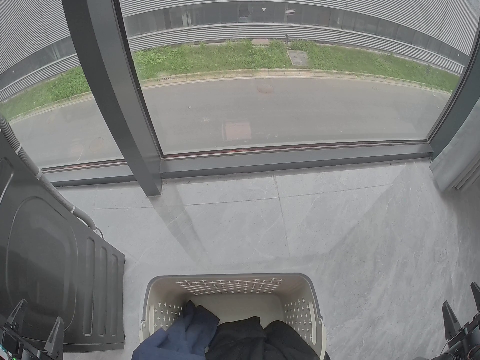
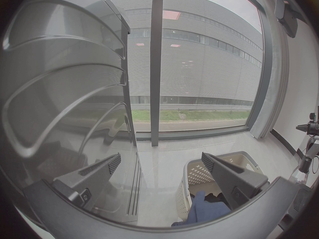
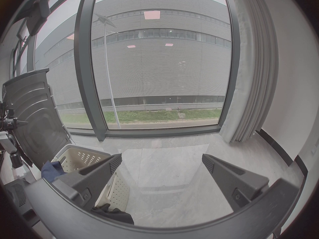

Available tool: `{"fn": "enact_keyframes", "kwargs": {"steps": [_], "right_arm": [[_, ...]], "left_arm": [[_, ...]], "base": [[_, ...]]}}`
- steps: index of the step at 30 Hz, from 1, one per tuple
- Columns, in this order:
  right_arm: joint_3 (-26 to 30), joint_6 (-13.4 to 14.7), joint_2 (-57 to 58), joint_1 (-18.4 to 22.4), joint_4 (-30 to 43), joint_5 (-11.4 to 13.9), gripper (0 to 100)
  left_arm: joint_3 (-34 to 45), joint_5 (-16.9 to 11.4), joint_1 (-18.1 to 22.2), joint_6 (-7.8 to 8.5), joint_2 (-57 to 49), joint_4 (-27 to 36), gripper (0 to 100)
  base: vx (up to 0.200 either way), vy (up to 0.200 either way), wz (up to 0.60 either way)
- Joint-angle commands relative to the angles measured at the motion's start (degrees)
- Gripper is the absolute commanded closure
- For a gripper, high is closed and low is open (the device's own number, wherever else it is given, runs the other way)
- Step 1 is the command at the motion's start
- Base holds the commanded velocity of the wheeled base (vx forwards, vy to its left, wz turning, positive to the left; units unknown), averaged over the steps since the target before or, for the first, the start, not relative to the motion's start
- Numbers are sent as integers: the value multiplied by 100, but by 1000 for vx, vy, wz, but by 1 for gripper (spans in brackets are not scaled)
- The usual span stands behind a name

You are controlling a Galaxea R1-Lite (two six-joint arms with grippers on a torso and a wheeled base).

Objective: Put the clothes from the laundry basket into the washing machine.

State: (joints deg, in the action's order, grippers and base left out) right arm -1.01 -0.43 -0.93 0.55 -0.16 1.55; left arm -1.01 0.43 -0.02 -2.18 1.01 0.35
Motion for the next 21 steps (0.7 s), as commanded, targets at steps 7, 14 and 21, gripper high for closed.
{"fn": "enact_keyframes", "kwargs": {"steps": [7, 14, 21], "right_arm": [[92, -1, 5, -2, -2, 3, 0], [92, -1, 5, -2, -2, 3, 0], [92, -1, 5, -2, -2, 3, 0]], "left_arm": [[84, 1, -6, -2, -48, 0, 0], [84, 1, 2, -2, -57, 0, 0], [84, 1, -6, -2, -57, 0, 0]], "base": [[0, 0, 0], [0, 0, 0], [0, 0, 0]]}}
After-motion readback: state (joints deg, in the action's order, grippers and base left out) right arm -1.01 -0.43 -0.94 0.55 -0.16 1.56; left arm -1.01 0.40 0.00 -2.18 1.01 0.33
